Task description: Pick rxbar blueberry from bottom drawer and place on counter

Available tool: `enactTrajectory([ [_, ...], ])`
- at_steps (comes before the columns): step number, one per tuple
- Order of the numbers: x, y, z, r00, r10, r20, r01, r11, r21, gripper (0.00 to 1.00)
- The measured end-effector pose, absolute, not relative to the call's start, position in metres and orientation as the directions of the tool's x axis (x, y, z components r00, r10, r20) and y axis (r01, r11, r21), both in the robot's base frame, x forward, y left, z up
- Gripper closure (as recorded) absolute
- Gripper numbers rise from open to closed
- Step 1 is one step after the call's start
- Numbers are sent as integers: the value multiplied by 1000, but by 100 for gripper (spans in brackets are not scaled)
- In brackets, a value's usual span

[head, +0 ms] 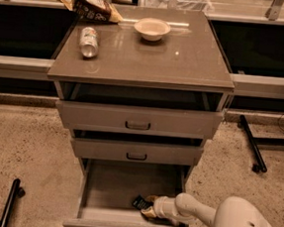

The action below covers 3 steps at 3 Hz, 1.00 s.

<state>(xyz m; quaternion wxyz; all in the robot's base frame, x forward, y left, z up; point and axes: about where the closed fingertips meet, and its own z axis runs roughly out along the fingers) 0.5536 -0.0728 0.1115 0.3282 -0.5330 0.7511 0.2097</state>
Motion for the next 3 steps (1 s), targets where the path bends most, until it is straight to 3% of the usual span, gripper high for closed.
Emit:
enactTrajectory([
  [1,554,-71,111,-207,-666,-717,-946,324,-27,100],
  [3,551,-54,148,-110,-633,-767,-978,206,-29,100],
])
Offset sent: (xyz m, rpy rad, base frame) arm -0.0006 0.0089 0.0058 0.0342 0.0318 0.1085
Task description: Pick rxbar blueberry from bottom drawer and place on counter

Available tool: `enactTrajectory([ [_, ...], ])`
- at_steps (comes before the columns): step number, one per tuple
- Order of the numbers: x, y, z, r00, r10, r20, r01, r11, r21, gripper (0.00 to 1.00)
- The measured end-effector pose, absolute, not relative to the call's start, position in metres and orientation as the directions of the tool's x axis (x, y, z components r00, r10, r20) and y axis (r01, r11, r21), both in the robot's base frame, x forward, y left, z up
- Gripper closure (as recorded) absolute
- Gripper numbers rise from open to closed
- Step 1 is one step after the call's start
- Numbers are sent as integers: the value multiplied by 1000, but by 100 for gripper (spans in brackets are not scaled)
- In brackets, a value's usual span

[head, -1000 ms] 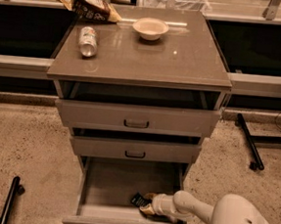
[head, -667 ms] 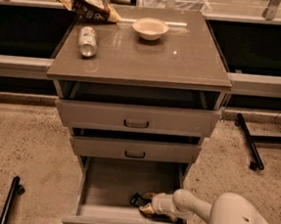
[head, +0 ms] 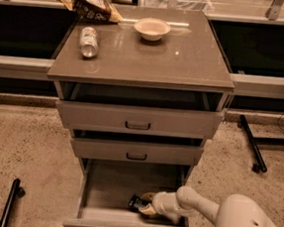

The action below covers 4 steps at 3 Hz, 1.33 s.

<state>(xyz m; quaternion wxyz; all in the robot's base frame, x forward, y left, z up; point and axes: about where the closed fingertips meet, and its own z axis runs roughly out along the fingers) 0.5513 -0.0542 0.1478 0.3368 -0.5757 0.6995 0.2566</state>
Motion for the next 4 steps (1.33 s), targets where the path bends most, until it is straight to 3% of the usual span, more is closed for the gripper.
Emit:
enactTrajectory([
  [2,539,-46,316,151,-484,-862,-986,-8,-168,100],
  [4,514,-63,477,305,-380,-874,-951,-179,-254,100],
])
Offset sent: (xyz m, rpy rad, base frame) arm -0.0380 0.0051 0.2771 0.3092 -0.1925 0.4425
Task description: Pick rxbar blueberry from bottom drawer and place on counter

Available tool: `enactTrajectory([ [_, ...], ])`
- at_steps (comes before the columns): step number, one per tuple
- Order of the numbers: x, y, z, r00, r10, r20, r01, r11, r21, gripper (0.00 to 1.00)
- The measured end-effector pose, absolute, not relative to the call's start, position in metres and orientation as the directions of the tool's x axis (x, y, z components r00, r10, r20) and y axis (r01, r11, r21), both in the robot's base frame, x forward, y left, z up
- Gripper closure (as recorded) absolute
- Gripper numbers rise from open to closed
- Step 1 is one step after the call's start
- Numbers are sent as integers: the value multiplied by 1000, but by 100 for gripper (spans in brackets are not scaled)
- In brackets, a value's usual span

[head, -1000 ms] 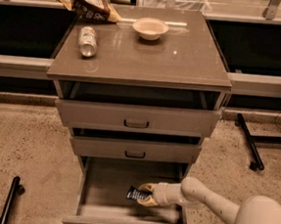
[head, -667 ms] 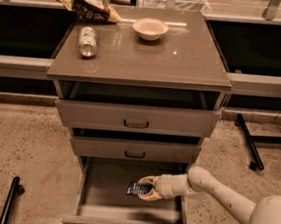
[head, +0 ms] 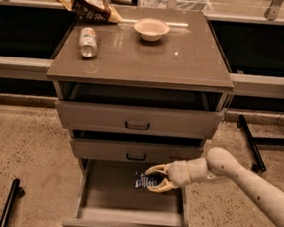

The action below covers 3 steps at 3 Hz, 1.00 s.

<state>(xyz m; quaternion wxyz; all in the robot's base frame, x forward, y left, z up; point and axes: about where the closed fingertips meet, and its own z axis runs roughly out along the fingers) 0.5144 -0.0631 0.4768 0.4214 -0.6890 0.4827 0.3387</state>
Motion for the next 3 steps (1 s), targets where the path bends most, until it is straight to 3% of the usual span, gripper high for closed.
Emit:
enactTrajectory([
  [2,519,-63,495,330,-416,-847,-943,-183,-278,100],
  [3,533,-75,552,350,-465,-813,-936,-135,-326,100],
])
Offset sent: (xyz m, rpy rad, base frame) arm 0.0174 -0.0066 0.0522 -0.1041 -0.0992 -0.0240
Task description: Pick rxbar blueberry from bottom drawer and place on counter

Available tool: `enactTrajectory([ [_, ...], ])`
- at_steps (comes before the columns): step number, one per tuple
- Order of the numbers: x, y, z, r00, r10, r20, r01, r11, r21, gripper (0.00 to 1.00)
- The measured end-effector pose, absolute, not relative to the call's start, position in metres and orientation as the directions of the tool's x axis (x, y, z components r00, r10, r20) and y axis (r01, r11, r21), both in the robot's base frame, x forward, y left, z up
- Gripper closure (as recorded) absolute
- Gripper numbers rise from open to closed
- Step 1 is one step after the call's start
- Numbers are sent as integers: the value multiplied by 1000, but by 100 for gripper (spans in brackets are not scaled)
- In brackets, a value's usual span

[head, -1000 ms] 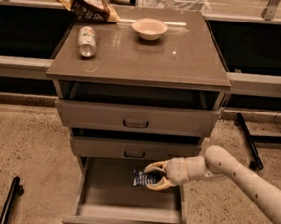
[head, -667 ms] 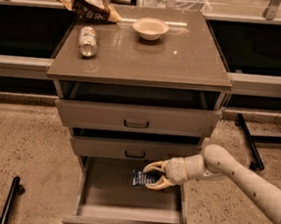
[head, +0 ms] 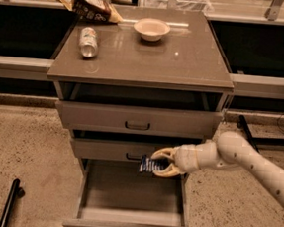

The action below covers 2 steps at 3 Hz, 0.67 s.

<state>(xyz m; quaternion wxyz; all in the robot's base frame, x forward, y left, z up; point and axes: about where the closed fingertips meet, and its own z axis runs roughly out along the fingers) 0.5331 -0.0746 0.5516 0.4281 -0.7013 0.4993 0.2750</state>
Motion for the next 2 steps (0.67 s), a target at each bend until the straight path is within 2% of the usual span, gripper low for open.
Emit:
enactTrajectory([
  [1,555,-97,635,382,-508,-772,-911,-65,-407,100],
  [2,577,-122,699,396,-483,-781,-894,-8,-448,100],
])
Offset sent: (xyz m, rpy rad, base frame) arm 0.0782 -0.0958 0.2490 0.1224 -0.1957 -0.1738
